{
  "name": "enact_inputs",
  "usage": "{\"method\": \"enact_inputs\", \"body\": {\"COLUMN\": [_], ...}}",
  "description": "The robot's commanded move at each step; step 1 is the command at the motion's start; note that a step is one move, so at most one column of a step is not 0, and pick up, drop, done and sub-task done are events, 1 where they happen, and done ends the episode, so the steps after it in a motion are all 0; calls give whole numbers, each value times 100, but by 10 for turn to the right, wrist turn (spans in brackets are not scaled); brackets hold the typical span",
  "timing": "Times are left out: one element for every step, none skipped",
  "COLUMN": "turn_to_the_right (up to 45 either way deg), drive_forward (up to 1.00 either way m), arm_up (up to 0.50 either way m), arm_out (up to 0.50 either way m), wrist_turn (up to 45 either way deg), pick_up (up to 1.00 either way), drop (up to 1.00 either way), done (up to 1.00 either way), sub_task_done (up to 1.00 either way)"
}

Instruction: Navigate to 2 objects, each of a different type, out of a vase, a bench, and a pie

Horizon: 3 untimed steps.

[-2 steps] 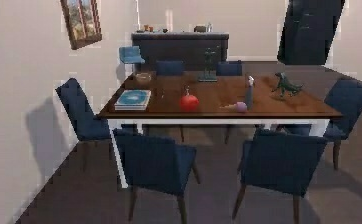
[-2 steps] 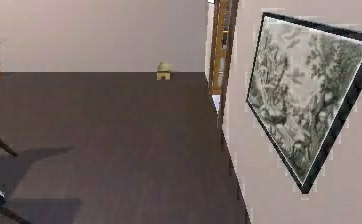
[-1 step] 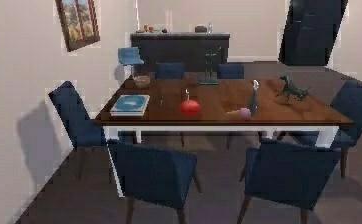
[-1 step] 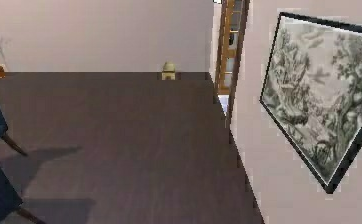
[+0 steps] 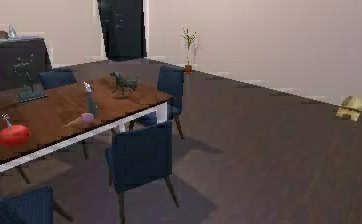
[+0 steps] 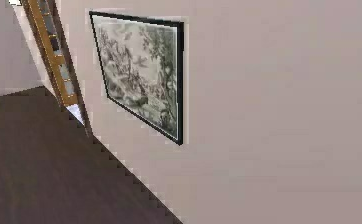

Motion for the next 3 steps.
{"method": "enact_inputs", "body": {"turn_to_the_right": [210,0,-90], "drive_forward": [0,95,0], "arm_up": [0,0,0], "arm_out": [0,0,0], "wrist_turn": [0,0,0], "pick_up": [0,0,0], "drop": [0,0,0], "done": [0,0,0], "sub_task_done": [0,0,0]}}
